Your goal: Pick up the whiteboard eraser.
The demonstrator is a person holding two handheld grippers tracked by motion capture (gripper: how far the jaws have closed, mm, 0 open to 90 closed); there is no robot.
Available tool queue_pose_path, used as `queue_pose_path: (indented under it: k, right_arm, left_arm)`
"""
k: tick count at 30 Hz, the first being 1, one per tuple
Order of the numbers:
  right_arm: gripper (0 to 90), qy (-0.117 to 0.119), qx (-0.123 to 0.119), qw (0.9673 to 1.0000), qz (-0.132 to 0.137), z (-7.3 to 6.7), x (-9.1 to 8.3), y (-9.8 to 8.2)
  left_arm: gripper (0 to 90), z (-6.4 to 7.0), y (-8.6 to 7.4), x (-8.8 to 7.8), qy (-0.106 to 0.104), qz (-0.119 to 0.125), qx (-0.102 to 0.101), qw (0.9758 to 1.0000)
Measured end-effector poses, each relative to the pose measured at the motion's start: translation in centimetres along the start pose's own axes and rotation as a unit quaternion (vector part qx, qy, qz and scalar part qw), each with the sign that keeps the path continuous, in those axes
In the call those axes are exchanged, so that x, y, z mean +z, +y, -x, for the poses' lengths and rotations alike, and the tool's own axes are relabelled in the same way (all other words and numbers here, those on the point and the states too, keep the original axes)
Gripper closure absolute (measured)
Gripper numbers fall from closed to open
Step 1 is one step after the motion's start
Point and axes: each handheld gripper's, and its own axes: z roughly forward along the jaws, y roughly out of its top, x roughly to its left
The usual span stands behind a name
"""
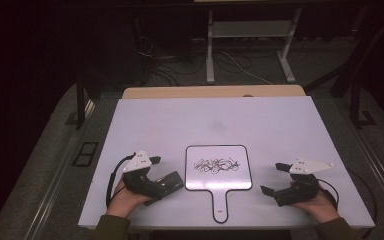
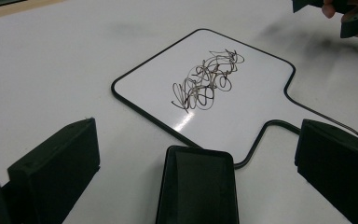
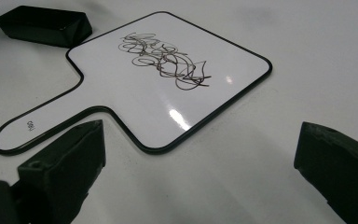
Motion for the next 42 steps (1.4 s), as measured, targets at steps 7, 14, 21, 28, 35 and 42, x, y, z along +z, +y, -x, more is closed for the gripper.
queue_pose_path:
  k: [7,14,21,28,35,42]
  right_arm:
    - [0.8,0.003,0.002,1.0000,-0.005,0.1,0.1,-0.1]
    - [0.8,0.001,0.002,1.0000,-0.001,0.0,0.1,-0.1]
    - [0.8,-0.002,0.003,1.0000,0.005,-0.1,0.1,-0.1]
    - [0.8,-0.003,0.003,1.0000,0.007,-0.1,0.1,0.0]
    - [0.8,0.000,0.002,1.0000,0.008,-0.1,0.2,0.0]
    - [0.8,-0.002,0.003,0.9999,0.010,0.0,0.1,0.0]
  left_arm:
    - [0.0,-0.1,0.0,-0.1,0.002,-0.003,0.001,1.0000]
    - [0.0,-0.1,0.1,-0.2,0.000,-0.012,0.005,0.9999]
    - [0.0,-0.3,0.7,-0.3,-0.002,-0.021,0.009,0.9997]
    - [0.0,-0.5,1.6,-0.1,-0.001,-0.038,0.016,0.9991]
    - [1.2,-0.5,1.3,-0.2,0.012,-0.054,0.017,0.9983]
    - [2.6,-0.5,1.0,-0.4,0.020,-0.073,0.023,0.9969]
